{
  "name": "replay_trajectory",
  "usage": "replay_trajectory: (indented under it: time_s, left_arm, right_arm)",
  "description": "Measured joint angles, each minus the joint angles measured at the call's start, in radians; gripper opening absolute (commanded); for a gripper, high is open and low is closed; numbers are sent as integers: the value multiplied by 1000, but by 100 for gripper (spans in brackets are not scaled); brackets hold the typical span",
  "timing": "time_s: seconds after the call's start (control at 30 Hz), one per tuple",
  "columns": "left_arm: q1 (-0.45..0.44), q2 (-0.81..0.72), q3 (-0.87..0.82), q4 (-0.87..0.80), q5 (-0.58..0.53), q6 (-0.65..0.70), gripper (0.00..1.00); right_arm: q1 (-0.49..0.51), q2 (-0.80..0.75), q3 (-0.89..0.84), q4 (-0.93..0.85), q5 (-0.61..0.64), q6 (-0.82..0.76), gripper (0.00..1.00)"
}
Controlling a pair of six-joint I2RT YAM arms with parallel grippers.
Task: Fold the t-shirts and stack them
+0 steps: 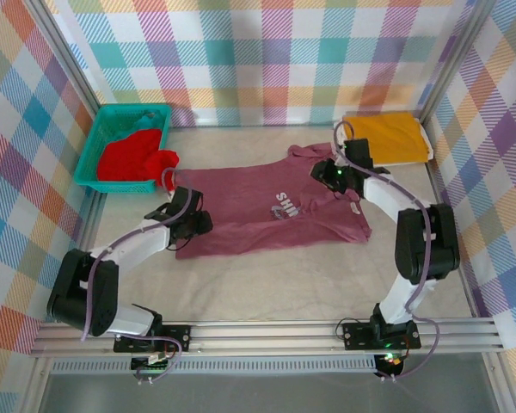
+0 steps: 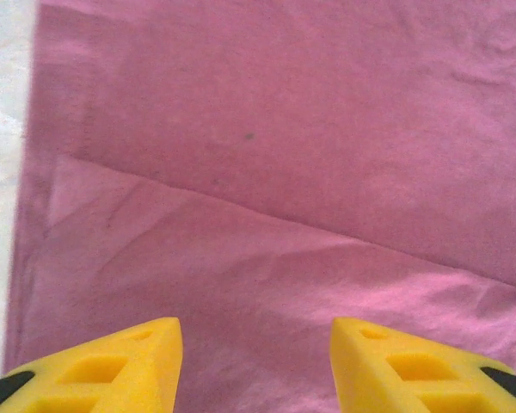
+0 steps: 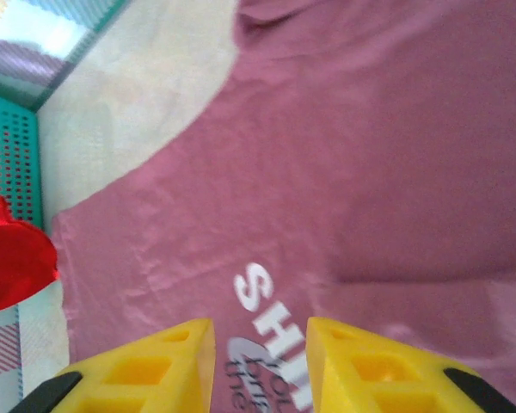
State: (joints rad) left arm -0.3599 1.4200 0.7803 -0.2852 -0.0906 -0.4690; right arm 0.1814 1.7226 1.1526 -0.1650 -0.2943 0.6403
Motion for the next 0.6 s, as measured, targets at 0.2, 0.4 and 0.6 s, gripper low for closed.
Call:
replay_trajectory:
  time_s: [0.2,0.4,0.6]
  left_arm:
    - [1,113,140,-44,-6,31,54]
    - [49,160,203,-121,-48,25,58]
    - [115,183,204,-196,-68,21,59]
  right_arm:
    - [-37,-14,-130,-46,18,2,34]
    - [-72,-14,-187,-47,13,16,33]
    - [-133,-14,-235,-38,9,34,34]
